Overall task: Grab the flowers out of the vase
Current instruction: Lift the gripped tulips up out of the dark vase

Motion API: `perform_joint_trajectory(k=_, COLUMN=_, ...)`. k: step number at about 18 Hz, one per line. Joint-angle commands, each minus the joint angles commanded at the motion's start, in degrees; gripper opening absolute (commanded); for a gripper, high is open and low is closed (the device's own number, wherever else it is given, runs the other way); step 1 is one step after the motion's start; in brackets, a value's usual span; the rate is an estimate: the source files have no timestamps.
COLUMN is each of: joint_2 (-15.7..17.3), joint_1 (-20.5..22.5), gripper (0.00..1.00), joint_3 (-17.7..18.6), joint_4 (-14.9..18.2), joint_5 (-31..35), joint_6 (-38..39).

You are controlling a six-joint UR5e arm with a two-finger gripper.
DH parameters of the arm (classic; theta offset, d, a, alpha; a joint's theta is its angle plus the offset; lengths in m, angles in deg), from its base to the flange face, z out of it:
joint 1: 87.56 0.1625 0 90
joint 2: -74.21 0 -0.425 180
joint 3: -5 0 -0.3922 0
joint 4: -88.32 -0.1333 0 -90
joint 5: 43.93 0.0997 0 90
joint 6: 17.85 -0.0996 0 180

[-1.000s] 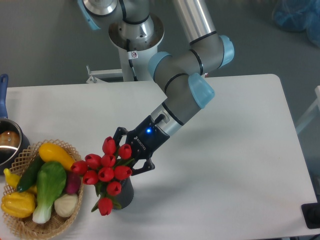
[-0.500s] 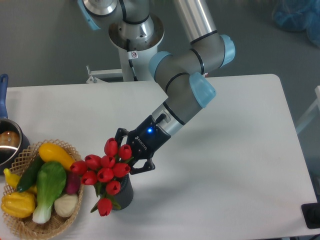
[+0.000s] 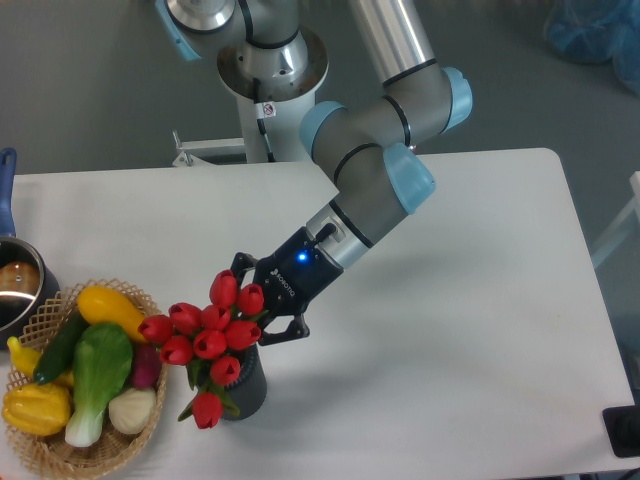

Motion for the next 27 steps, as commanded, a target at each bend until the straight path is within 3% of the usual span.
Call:
perform_joint_trajectory(k=15, joint_2=3.52, joint_1=1.58, gripper=0.33, joint_3=-0.70, joint_4=0.00, joint_5=-2.81, joint_6=3.60)
perform_joint_trajectory(k=27, joint_2=3.87, joint_1=1.32, gripper=0.33, joint_3=-4.22, joint_4=0.00, joint_5=-3.51, joint_6=7.99)
